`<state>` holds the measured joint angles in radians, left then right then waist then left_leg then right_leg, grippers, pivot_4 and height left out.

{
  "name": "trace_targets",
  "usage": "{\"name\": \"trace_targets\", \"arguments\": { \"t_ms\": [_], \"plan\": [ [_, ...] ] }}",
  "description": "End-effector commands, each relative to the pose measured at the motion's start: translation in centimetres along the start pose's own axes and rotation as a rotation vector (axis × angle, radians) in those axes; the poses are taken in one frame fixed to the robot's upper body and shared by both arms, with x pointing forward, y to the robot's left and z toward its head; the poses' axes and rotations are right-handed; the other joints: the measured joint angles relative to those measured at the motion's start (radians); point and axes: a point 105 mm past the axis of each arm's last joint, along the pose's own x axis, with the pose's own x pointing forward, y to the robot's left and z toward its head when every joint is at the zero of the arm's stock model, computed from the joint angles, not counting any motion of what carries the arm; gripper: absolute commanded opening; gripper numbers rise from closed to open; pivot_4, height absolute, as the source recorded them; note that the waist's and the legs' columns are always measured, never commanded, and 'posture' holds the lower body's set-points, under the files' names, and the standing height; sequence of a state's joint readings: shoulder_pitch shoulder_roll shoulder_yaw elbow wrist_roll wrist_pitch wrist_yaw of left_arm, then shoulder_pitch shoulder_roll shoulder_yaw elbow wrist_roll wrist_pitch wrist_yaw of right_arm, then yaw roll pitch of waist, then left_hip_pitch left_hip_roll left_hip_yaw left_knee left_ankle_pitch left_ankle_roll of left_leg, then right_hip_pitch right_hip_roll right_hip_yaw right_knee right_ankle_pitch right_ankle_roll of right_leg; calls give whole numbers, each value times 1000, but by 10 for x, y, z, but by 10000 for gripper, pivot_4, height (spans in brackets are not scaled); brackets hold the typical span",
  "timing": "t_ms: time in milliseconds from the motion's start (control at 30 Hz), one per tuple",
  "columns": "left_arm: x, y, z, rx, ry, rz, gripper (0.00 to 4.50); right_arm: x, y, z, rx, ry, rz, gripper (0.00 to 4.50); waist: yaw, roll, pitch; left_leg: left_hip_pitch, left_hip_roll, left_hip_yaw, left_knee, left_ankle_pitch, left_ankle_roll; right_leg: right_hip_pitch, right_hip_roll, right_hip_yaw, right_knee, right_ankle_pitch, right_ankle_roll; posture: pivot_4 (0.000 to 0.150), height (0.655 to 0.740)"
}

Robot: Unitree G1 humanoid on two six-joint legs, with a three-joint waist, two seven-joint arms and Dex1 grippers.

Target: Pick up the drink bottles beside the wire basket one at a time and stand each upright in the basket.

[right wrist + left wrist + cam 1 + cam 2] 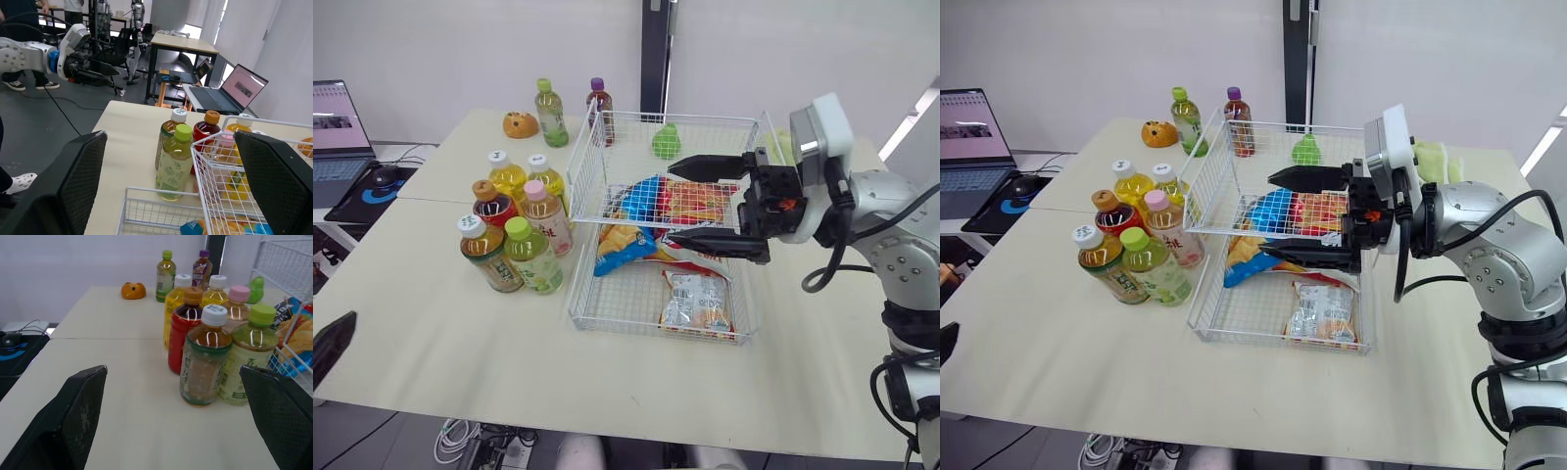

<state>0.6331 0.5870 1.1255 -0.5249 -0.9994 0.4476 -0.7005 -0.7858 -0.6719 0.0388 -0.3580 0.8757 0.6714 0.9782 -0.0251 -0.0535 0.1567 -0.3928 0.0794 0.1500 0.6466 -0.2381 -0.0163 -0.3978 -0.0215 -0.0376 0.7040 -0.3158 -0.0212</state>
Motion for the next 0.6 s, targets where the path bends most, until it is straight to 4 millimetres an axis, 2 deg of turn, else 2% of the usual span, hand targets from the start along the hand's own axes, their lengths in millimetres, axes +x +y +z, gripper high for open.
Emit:
{"name": "trace_targets", "arguments": {
  "t_ms": [33,167,333,600],
  "plan": [
    [28,-7,7,27,-53,-18,45000,3,1,9,-43,-7,12,44485,-1,-1,0,0,0,-1,0,0,0,1,0,0,0,0,0,1500,7400],
    [66,-10,0,25,-72,-39,45000,5,-2,7,-38,-1,0,44485,-2,-1,0,0,0,-3,0,0,0,3,1,-3,-1,0,0,1500,7400],
    [109,-19,-2,34,-96,-118,45000,-3,2,6,-42,17,-53,44485,-5,-1,0,-2,0,-3,-1,0,0,3,1,-3,-6,1,0,1500,7400],
    [142,-30,-9,61,-89,-202,45000,-8,6,8,-50,20,-111,44485,-7,0,0,-5,1,-4,-2,0,0,1,1,-4,-7,1,0,1500,7400]
  ]
}}
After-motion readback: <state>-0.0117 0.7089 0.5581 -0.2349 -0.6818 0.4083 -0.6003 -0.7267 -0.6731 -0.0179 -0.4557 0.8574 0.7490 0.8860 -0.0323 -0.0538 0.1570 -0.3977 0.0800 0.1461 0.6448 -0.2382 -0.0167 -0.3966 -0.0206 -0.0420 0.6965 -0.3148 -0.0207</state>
